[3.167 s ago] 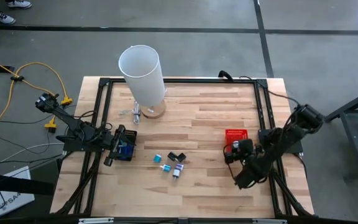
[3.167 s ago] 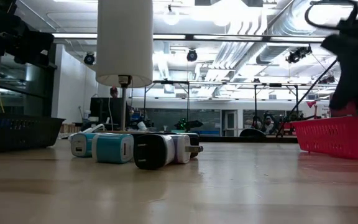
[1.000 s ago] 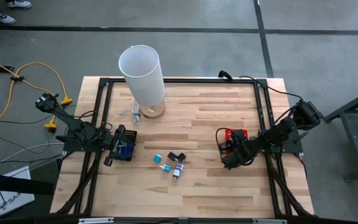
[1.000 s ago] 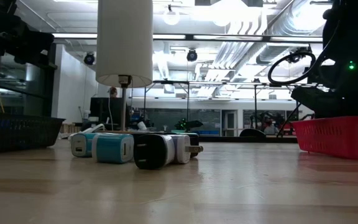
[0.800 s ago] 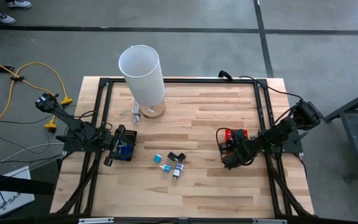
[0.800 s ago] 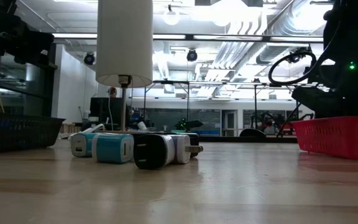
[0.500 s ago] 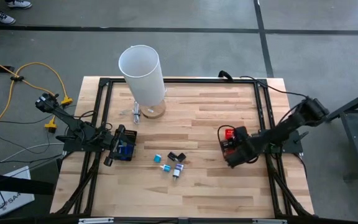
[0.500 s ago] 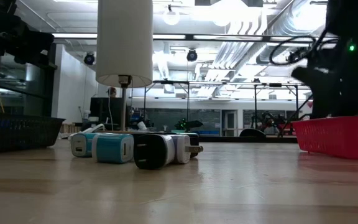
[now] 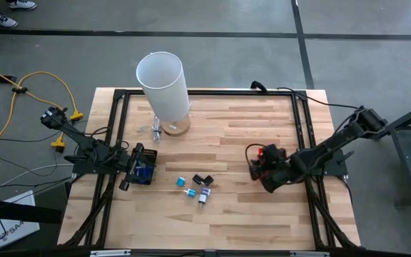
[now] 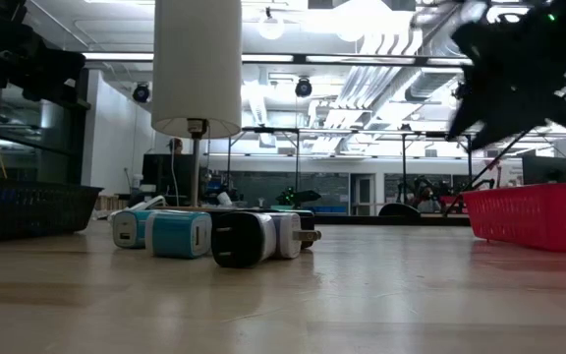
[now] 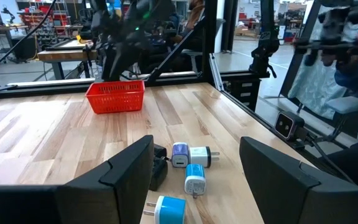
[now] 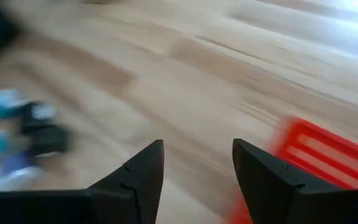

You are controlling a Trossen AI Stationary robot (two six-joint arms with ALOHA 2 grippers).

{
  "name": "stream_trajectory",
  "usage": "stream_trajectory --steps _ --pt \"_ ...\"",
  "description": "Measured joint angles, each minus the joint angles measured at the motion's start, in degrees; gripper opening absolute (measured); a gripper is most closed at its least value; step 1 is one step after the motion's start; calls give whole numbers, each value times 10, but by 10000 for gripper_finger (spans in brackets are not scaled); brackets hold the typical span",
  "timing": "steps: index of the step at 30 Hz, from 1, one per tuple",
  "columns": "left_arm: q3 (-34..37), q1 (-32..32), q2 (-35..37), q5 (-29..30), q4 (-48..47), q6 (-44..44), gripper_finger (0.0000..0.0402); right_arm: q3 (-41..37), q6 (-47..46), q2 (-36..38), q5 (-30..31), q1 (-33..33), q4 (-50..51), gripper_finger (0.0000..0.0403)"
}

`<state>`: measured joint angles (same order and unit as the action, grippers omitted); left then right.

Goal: Pick & Place Office items
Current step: Put the right black charger adapter into the red bin

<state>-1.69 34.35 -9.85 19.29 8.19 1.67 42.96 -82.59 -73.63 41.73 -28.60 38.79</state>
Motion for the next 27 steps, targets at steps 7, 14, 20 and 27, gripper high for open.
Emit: stream_trajectory --steps 7,14,20,27 --pt "0 0 0 0 0 0 233 1 319 -24 -47 16 -311 178" --pt "0 0 0 0 0 0 233 0 445 -94 -159 57 -404 178" --pt "0 0 0 0 0 0 233 0 606 -128 -244 102 -483 178" --pt "0 0 0 0 0 0 233 0 748 -167 -363 162 -556 178"
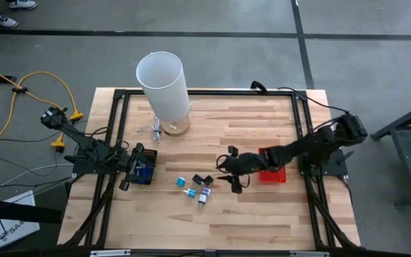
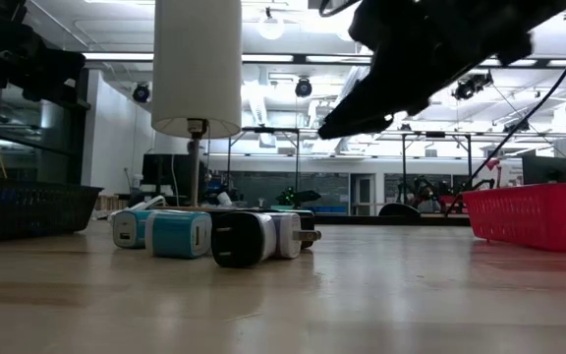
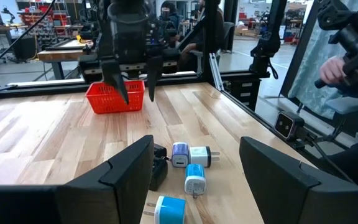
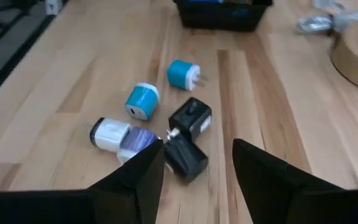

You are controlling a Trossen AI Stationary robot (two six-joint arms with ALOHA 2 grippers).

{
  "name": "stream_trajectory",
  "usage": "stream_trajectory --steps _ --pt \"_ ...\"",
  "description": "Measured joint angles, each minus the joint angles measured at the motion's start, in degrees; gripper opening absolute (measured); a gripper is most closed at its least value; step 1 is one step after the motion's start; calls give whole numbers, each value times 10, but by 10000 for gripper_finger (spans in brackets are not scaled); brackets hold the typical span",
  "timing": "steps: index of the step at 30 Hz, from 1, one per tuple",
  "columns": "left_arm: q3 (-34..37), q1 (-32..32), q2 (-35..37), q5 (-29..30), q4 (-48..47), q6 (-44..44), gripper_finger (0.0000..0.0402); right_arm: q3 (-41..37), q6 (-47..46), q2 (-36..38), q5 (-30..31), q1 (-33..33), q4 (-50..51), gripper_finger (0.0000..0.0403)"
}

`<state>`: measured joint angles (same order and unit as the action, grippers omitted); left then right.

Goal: Pick & Place Office items
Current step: Put the right black charger adapter into the red bin

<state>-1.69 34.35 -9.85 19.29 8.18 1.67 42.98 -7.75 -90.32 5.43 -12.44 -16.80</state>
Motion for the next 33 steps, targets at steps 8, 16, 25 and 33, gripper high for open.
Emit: stream_trajectory --steps 8,16,25,33 --pt "0 0 0 0 0 0 233 90 86 -72 -123 51 54 178" --pt "0 0 0 0 0 0 233 207 251 -125 -207 80 175 178" --pt "0 0 0 0 0 0 233 245 286 -130 -102 60 230 178" --pt "0 0 0 0 0 0 233 289 272 -181 -119 43 307 178"
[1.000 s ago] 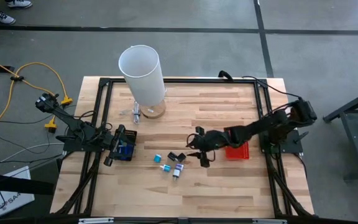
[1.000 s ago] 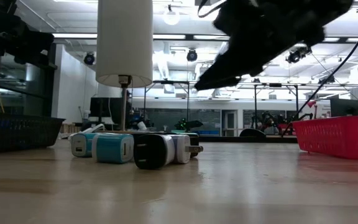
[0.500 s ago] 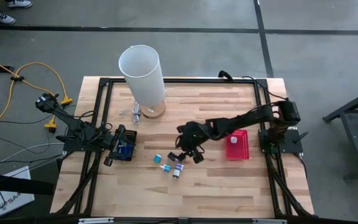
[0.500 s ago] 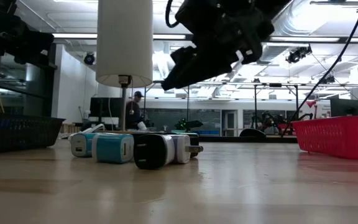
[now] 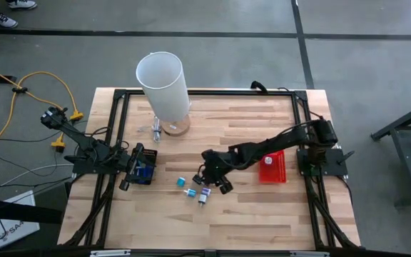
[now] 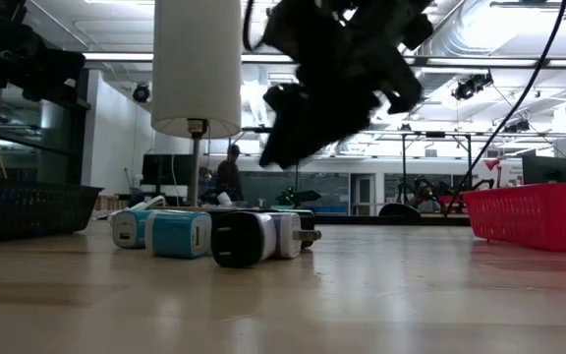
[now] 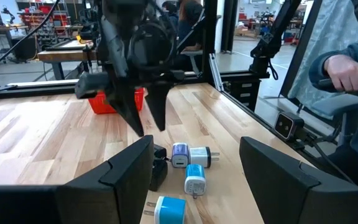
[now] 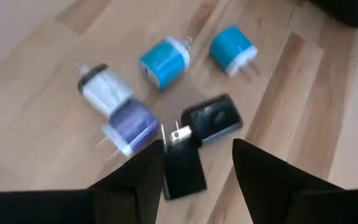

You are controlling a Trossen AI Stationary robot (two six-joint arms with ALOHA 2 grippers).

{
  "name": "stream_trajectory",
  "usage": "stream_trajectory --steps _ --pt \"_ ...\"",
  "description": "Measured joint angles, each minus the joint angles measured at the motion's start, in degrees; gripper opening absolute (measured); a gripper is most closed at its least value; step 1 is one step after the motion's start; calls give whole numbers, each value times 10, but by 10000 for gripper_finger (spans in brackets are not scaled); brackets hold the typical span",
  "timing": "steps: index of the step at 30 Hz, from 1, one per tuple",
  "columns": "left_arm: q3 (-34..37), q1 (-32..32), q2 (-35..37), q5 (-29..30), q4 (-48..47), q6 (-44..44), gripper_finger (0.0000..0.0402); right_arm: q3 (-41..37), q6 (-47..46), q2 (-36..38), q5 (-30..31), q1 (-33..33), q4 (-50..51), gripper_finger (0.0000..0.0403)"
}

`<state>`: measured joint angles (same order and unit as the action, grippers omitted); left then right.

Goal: Pick & Place Office items
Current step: Put the right black charger adapter into the red bin

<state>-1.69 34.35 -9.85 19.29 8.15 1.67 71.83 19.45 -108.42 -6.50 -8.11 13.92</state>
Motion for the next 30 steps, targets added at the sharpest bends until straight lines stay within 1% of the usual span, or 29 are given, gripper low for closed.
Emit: stream_trajectory --steps 3,10,15,18,21,30 --pt "0 0 -1 0 2 0 233 3 0 -12 -14 1 -3 178" --pt "0 0 -1 0 10 0 233 2 -4 -16 -14 1 8 178" --pt "0 0 -1 0 13 0 233 1 -25 -29 -14 1 14 178" --pt "0 0 -1 0 14 0 233 3 -29 -34 -14 1 0 178" --pt "0 0 -1 0 13 0 233 1 -31 -37 -18 1 10 178" --pt "0 0 -1 0 14 0 233 3 -51 -58 -29 0 -6 178"
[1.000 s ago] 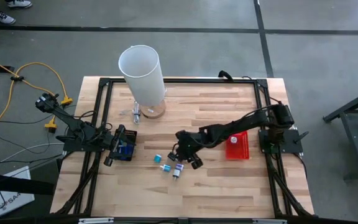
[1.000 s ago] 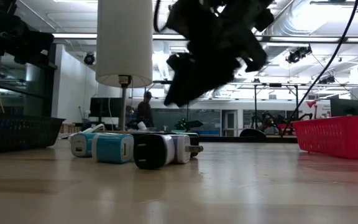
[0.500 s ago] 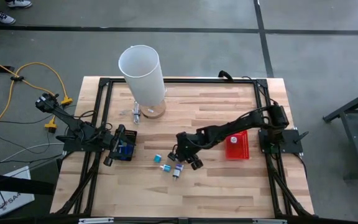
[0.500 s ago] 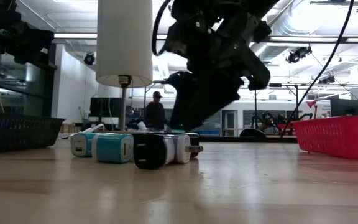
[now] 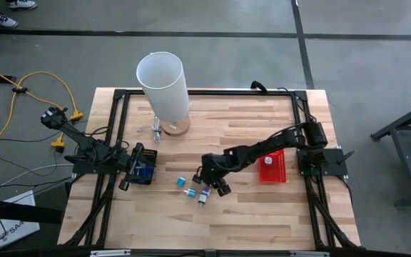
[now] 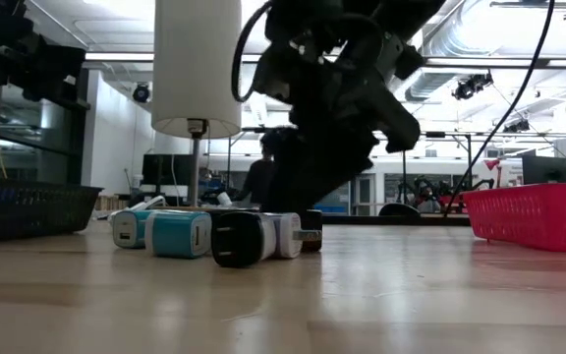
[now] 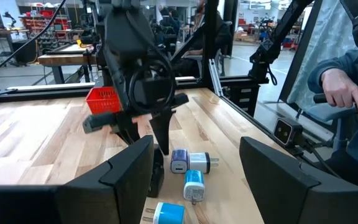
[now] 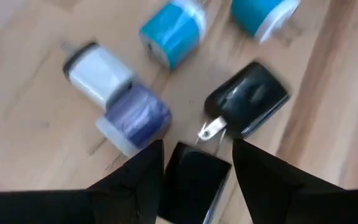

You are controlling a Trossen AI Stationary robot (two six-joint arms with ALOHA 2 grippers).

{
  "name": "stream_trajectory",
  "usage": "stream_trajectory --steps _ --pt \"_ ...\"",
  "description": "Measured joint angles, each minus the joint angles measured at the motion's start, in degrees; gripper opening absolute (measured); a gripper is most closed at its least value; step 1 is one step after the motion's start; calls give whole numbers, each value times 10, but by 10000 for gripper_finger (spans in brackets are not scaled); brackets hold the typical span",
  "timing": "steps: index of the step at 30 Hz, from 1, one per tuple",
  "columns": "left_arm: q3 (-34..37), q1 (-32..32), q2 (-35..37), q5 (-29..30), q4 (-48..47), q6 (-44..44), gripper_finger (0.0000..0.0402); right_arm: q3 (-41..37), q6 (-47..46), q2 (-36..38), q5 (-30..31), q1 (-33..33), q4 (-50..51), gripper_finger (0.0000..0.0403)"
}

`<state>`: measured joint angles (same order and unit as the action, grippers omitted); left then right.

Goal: Pick & Place Office items
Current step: Put the right black charger adapter into the red bin

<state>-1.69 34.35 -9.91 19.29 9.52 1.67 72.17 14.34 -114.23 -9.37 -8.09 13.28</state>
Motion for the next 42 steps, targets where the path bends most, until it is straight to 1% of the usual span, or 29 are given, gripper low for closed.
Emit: stream_trajectory --steps 16,22,31,42 --pt "0 0 0 0 0 0 233 -1 -13 -4 4 -2 2 178" --pt "0 0 0 0 0 0 233 -1 -51 -4 5 -1 3 178" --pt "0 0 0 0 0 0 233 -1 -99 -4 53 -1 3 178" --pt "0 0 0 0 0 0 233 -1 -101 -4 47 -2 3 178"
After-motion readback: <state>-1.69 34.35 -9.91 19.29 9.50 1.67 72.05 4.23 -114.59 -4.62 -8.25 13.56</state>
